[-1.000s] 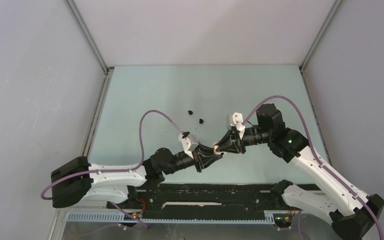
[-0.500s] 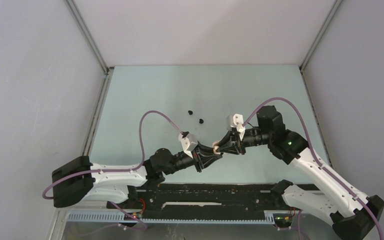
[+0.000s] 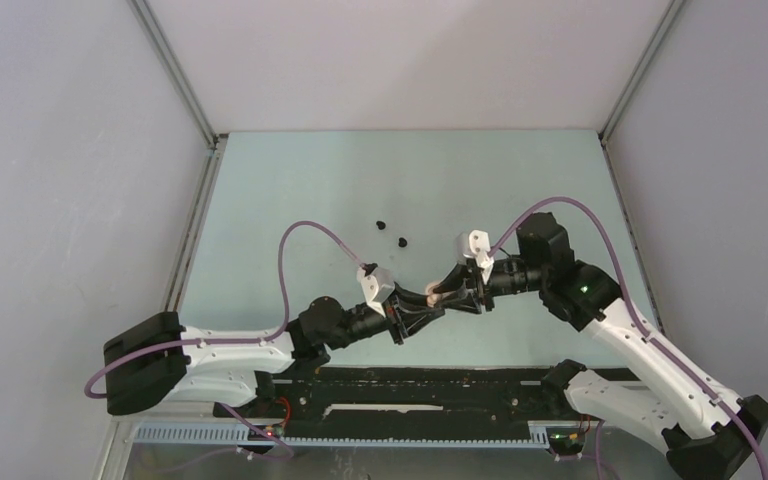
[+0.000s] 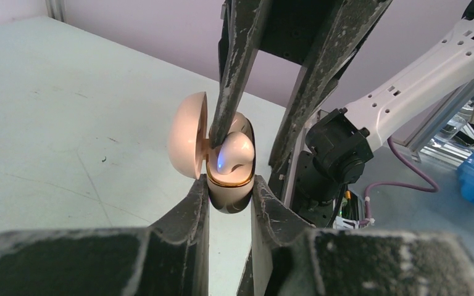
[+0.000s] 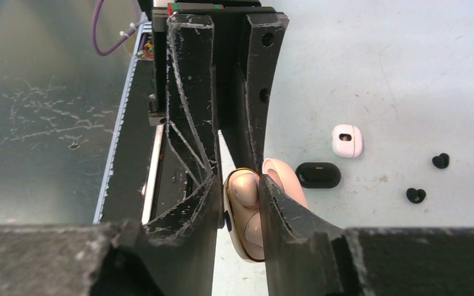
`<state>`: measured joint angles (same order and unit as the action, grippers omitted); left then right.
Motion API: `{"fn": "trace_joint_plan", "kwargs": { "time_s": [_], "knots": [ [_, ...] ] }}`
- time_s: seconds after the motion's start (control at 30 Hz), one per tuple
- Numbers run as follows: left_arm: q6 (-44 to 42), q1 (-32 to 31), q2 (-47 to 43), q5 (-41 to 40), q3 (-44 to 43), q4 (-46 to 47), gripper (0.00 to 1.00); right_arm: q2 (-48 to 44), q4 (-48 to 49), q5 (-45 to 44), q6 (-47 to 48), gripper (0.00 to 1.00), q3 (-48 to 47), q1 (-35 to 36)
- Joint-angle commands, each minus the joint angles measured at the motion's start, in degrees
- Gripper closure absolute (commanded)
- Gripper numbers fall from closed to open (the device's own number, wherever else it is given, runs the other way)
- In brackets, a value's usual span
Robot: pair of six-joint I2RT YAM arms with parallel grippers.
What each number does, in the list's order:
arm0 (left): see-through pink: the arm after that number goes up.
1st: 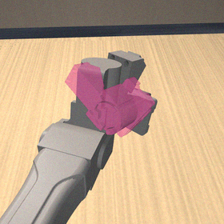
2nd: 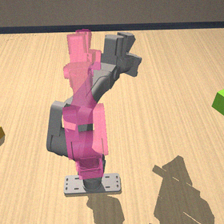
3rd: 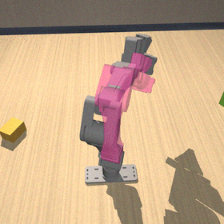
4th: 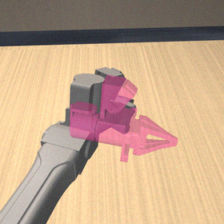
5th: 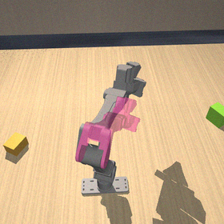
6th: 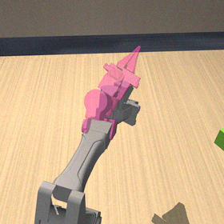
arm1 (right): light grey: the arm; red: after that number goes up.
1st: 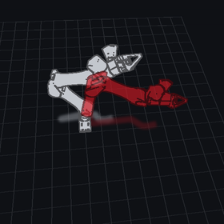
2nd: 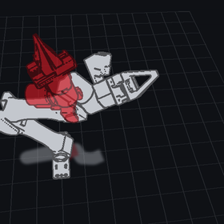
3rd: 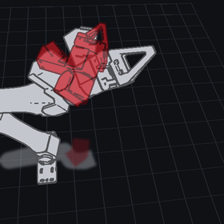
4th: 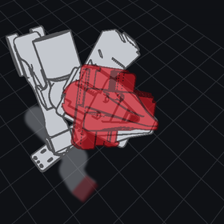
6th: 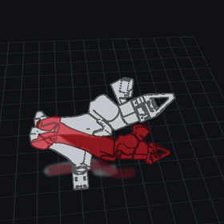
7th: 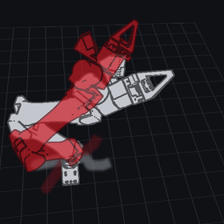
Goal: Insert the wireless bluetooth earbuds into the charging case
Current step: Place the earbud in the charging case, then close the charging case.
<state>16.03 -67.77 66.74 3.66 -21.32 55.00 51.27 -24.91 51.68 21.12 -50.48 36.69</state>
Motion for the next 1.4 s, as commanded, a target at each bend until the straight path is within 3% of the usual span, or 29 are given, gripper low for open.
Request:
{"fn": "trace_joint_plan", "kwargs": {
  "time_s": [0.0, 0.13, 0.2, 0.23, 0.57, 0.87, 1.37],
  "knots": [
    [-1.80, -0.26, -0.55, 0.28, -0.49, 2.53, 1.00, -1.05, -5.97, 4.68, 2.52, 0.66, -6.34, -1.00],
    [-2.86, -0.26, -0.85, 0.57, -0.78, 0.05, 1.00, -1.15, -15.85, 11.24, 6.48, 0.54, -12.93, -2.29],
    [-3.35, -0.26, -1.24, 0.59, -0.82, -1.10, 1.00, -1.65, -19.36, 11.42, 10.38, 0.42, -13.33, -2.64],
    [-3.56, -0.26, -1.52, 0.57, -0.85, -1.77, 1.00, -1.65, -21.12, 10.28, 11.85, 0.41, -13.29, -2.67],
    [-7.93, -0.50, -3.52, 2.77, -1.77, -10.11, 1.00, -0.84, -14.80, 1.64, 11.60, 0.29, -5.18, -4.06],
    [-8.11, -0.70, -2.99, 2.04, -3.37, -12.53, 1.00, 2.30, -14.30, 0.74, 13.01, 0.27, -2.30, -2.21],
    [-6.18, -0.60, -0.98, -2.74, -3.17, -9.27, 1.00, -2.15, -17.59, 5.43, 16.36, 0.29, -0.49, -3.82]
  ]
}}
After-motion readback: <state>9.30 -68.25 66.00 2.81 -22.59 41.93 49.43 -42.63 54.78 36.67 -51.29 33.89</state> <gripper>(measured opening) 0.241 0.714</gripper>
